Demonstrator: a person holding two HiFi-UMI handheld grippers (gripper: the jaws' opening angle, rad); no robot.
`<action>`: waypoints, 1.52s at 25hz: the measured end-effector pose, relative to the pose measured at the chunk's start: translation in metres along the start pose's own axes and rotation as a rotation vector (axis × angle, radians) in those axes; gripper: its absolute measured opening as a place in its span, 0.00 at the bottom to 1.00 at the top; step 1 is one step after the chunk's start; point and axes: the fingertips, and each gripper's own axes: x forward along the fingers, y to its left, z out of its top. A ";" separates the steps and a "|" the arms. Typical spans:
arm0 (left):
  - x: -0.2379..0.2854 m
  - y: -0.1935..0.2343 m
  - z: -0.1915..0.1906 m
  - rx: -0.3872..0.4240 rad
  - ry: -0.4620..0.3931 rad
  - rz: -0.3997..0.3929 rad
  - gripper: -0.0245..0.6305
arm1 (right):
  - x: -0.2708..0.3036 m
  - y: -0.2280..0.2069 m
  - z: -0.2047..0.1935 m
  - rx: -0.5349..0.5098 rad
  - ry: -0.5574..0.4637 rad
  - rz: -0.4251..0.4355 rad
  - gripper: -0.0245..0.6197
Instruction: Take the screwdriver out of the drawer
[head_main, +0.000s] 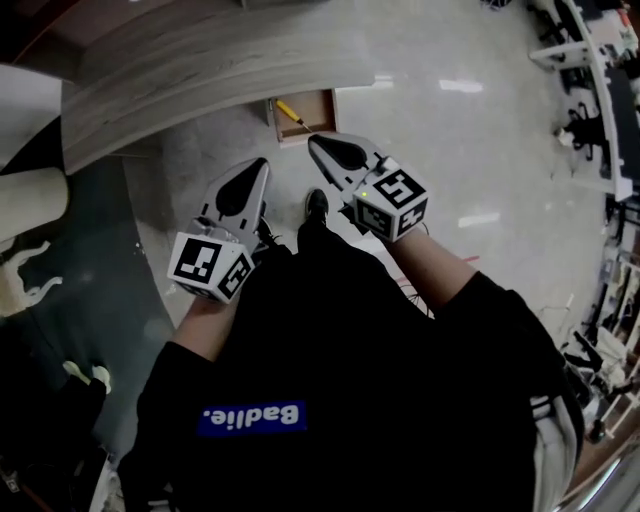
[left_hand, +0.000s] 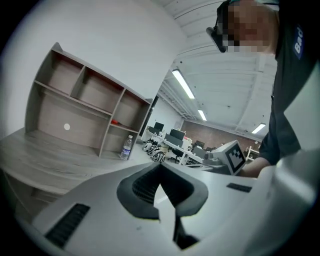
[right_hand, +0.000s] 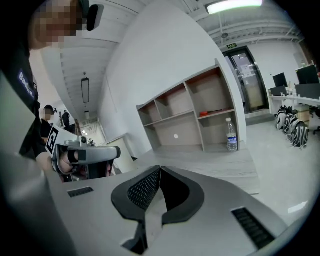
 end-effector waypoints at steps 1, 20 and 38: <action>0.005 0.003 0.003 -0.004 -0.008 0.020 0.03 | 0.003 -0.007 0.000 0.000 0.011 0.012 0.09; 0.038 0.039 0.000 -0.062 -0.070 0.207 0.03 | 0.081 -0.115 -0.085 -0.133 0.223 -0.006 0.09; 0.006 0.082 0.000 -0.079 -0.071 0.224 0.03 | 0.147 -0.156 -0.189 -0.220 0.456 -0.166 0.22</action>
